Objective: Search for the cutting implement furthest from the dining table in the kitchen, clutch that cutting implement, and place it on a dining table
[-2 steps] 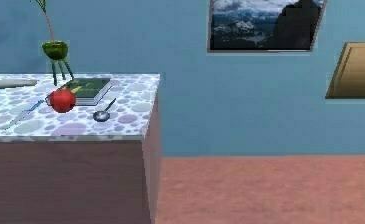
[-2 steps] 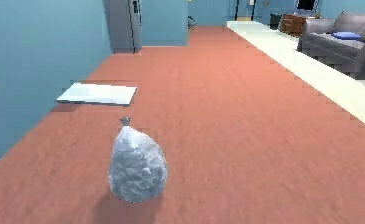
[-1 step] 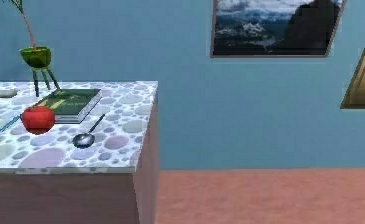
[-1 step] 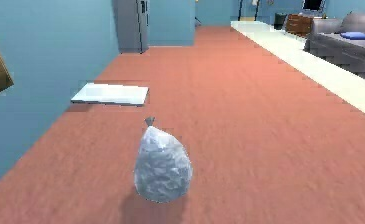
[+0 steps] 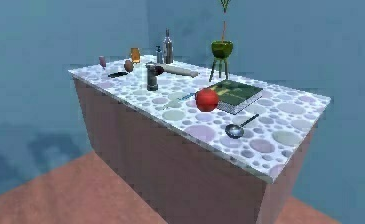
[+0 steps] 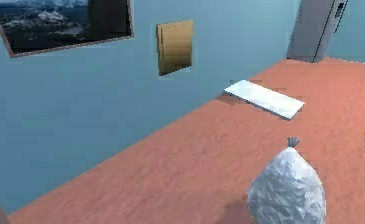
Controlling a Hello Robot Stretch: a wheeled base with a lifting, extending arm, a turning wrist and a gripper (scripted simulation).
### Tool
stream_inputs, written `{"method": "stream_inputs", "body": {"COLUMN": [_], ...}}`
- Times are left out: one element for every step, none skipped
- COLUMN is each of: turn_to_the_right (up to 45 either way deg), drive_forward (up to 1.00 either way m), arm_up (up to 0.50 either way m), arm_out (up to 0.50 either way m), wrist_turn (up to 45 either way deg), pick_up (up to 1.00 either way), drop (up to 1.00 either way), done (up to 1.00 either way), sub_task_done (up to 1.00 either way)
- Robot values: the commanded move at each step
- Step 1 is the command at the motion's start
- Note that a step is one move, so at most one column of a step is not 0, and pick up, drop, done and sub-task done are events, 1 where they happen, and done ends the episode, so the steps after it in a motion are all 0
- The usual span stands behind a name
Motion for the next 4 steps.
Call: {"method": "stream_inputs", "body": {"turn_to_the_right": [-15.0, 0.0, -45.0, -33.0], "drive_forward": [0.00, 0.30, 0.00, 0.00], "arm_up": [0.00, 0.00, 0.00, 0.00], "arm_out": [0.00, 0.00, 0.00, 0.00], "wrist_turn": [0.0, 0.0, 0.0, 0.0], "pick_up": [0.00, 0.00, 0.00, 0.00], "drop": [0.00, 0.00, 0.00, 0.00], "done": [0.00, 0.00, 0.00, 0.00], "sub_task_done": [0.00, 0.00, 0.00, 0.00]}}
